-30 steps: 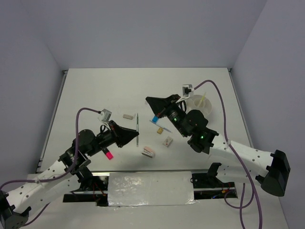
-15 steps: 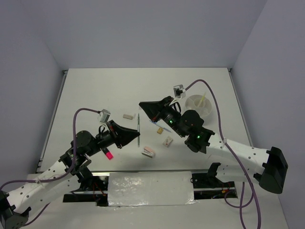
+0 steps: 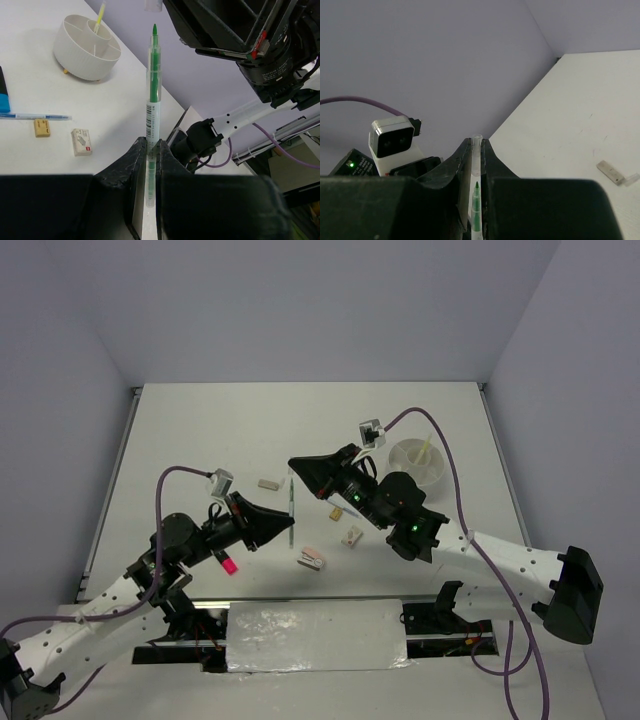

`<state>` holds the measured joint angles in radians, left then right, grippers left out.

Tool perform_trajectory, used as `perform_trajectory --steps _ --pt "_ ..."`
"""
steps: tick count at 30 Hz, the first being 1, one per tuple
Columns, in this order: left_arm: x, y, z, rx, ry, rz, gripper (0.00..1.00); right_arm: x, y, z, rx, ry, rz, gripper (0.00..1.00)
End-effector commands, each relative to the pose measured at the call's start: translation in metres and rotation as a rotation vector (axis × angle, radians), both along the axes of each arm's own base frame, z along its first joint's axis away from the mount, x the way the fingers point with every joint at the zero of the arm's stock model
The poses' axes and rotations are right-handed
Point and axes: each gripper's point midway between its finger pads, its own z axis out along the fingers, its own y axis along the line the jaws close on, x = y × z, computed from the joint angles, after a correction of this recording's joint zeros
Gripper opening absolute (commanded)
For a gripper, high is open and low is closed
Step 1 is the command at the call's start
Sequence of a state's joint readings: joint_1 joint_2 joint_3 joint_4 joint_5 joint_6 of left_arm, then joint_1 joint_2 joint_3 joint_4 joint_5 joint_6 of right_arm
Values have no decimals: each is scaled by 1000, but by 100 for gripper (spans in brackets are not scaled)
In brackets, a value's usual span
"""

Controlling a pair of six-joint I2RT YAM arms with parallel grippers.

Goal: Sort the stationery into containers
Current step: Close the pen cap on the pen.

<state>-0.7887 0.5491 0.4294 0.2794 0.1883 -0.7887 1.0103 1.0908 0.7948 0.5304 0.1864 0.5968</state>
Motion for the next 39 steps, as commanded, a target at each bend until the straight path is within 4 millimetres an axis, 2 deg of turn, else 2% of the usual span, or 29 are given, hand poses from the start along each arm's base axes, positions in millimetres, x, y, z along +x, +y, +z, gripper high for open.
perform_trajectory --steps 1,12,28,39 --pt "-4 3 25 -51 -70 -3 0 -2 0 19 25 -44 -4 0" --pt "0 4 22 -30 -63 17 0 -2 3 16 12 -40 3 0" --pt "2 6 34 -36 -92 33 0 -1 3 9 -9 -41 -1 0" --pt "4 7 30 -25 -81 47 0 -5 5 8 -11 -45 20 0"
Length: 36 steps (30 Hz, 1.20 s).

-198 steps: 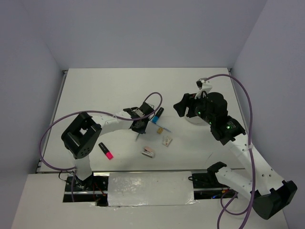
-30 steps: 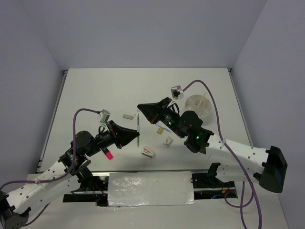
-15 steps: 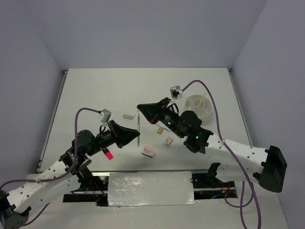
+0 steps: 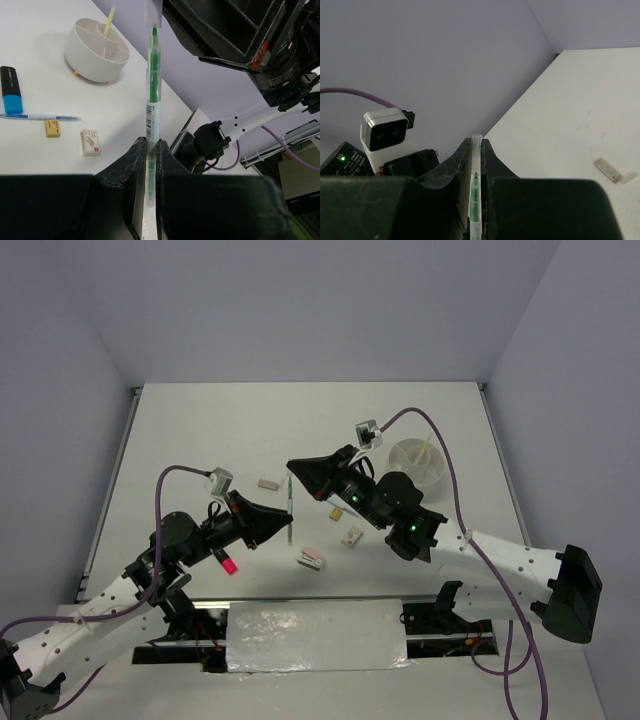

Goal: Sort the stationery into containers
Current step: Close the pen cap on the pen.

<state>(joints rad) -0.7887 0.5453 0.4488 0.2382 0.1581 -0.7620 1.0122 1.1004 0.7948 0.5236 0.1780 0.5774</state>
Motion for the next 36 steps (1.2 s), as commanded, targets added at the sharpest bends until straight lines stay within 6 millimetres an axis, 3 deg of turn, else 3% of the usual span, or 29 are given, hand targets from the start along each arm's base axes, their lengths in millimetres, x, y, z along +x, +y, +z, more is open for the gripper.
perform_trajectory --steps 1,18,28,33,36 --pt "0 4 29 -48 -70 16 0 -5 2 14 17 -41 17 0" --pt "1 10 46 -77 -120 44 0 -8 10 -8 -65 -60 36 0" --pt "6 15 42 -64 -132 83 0 -21 21 -20 -75 -55 107 5" --pt "9 27 46 -52 -156 144 0 -39 22 -17 -48 -131 167 16" --pt "9 28 44 -20 -186 142 0 -46 22 -16 -42 -161 200 34"
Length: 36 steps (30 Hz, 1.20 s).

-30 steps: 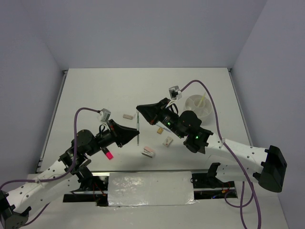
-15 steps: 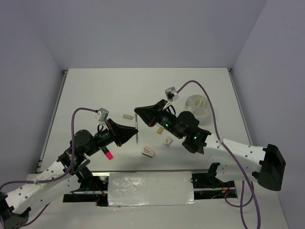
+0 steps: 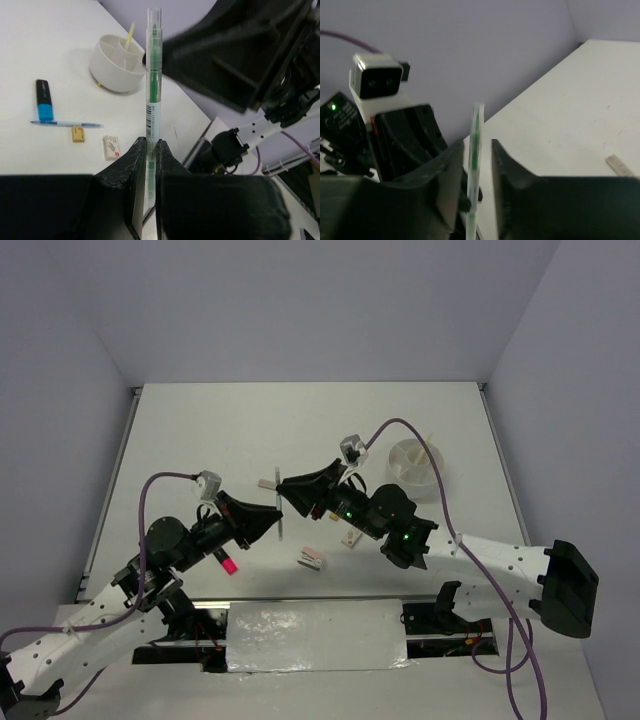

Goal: Sort the stationery into containers
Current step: Close the pen cap on the pen.

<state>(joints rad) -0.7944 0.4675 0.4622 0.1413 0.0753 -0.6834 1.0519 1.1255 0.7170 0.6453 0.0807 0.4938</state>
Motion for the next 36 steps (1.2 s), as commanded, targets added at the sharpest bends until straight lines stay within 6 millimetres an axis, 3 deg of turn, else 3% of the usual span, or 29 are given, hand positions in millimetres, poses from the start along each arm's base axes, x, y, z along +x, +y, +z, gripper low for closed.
perform_trajectory --steps 1,5,12,15,20,21,22,24,27,28,30,31,36 --pt "5 10 42 -50 -147 56 0 -21 4 5 4 -70 85 41" --pt "3 6 36 -48 -168 31 0 -26 6 9 8 -83 109 51" --pt "2 5 36 -56 -178 24 0 -32 18 8 -6 -95 168 47" --pt "-1 5 41 -67 -197 7 0 -31 22 4 -15 -87 177 39" --pt "-7 -1 38 -54 -206 -41 1 -31 25 3 -17 -101 183 14" --pt "-8 -2 37 -48 -206 -46 3 -31 25 4 -22 -108 181 6" --pt "-9 -3 35 -42 -205 -59 7 -32 23 7 -16 -118 182 0" --pt "-9 -5 32 -24 -199 -65 17 -32 22 6 -26 -127 177 0" --pt "-5 -3 29 13 -177 -46 40 -29 16 6 -48 -135 146 0" --pt "-3 0 35 15 -177 -29 63 -29 13 7 -50 -141 135 0" --pt "7 10 32 46 -127 49 83 -26 10 2 -88 -153 116 0" --pt "7 13 43 32 -127 69 92 -23 5 1 -100 -160 90 0" --pt "7 19 75 4 -164 90 97 -23 1 -13 -172 -155 84 0"
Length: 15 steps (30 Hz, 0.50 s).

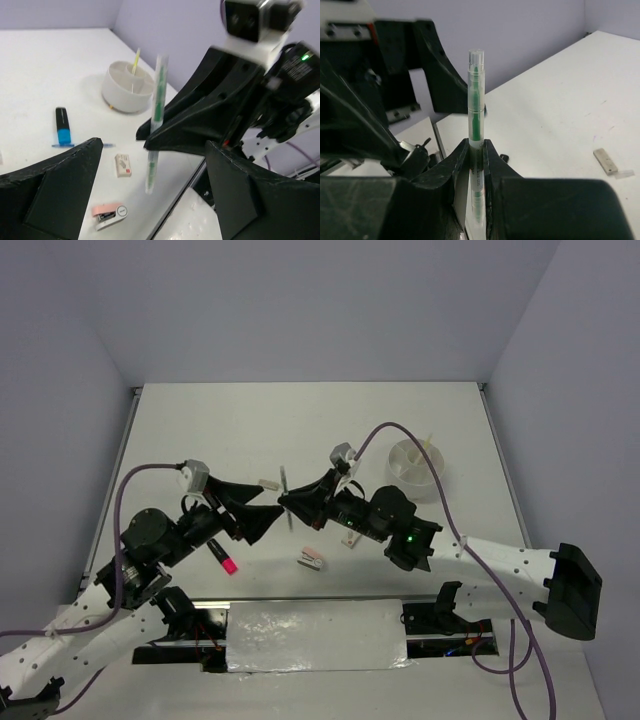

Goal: Sort the stationery into containers
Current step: Close the pen cap on the pen.

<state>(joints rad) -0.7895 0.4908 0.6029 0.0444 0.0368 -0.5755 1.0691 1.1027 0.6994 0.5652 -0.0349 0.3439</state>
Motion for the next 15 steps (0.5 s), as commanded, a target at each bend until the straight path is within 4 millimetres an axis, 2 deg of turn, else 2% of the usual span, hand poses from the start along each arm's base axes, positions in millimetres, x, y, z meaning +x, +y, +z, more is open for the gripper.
perform_trajectory --steps 1,5,9,12,15 --pt "-1 9 49 -59 -81 33 95 -4 -4 11 -23 -47 4 0" --pt "13 16 65 -79 -85 113 88 -15 3 4 -65 -42 62 0" --pt "19 0 76 -68 -91 73 83 -22 14 3 -118 -56 83 0" --pt "28 -6 69 -37 -52 89 72 -24 13 7 -115 -67 74 0" --pt "32 -6 59 -14 -23 105 67 -21 10 8 -112 -61 53 0"
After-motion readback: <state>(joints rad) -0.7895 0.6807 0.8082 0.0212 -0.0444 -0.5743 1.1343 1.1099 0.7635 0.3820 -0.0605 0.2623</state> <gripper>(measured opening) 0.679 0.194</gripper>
